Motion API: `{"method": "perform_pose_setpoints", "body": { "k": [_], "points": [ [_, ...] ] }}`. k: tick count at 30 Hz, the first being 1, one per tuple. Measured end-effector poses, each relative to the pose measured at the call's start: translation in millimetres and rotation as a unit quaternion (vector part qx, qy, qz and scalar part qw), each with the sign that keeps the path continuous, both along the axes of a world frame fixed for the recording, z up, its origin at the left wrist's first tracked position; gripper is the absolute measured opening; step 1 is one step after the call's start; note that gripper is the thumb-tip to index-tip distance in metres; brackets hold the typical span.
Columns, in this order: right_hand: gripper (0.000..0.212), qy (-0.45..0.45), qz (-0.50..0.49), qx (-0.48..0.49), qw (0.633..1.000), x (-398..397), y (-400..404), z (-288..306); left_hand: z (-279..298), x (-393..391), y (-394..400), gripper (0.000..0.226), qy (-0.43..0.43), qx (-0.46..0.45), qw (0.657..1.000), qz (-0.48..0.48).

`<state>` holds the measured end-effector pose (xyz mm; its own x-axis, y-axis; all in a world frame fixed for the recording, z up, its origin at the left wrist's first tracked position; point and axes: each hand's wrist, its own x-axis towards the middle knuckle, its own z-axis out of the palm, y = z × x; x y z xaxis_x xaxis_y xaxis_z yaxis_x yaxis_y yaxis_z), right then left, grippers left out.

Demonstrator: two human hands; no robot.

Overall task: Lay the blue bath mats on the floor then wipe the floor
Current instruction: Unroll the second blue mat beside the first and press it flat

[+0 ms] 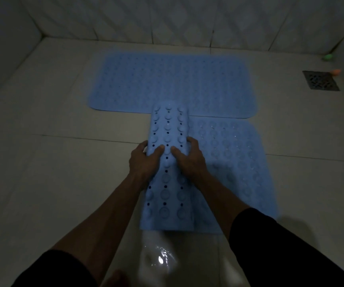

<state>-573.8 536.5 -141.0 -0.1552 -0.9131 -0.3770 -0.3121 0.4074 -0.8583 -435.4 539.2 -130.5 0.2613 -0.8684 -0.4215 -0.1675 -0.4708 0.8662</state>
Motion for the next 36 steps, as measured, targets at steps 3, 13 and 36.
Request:
{"method": "perform_pose_setpoints", "body": {
  "k": [3, 13, 36],
  "points": [
    [0.075, -0.006, -0.002, -0.019, 1.0, 11.2, -7.1, -0.7, -3.3, 6.5, -1.0, 0.066, 0.007, -0.005, 1.0, 0.001],
    [0.064, 0.006, -0.001, 0.009, 1.0, 23.5, -19.5, -2.6, 2.7, 34.7, -13.1, 0.055, -0.044, -0.003, 0.999, -0.003],
    [0.06, 0.121, 0.167, 0.011, 0.978, 123.5, -55.3, -3.3, 10.6, 139.9, 1.0, 0.079, -0.14, 0.035, 0.987, -0.076]
  ]
}}
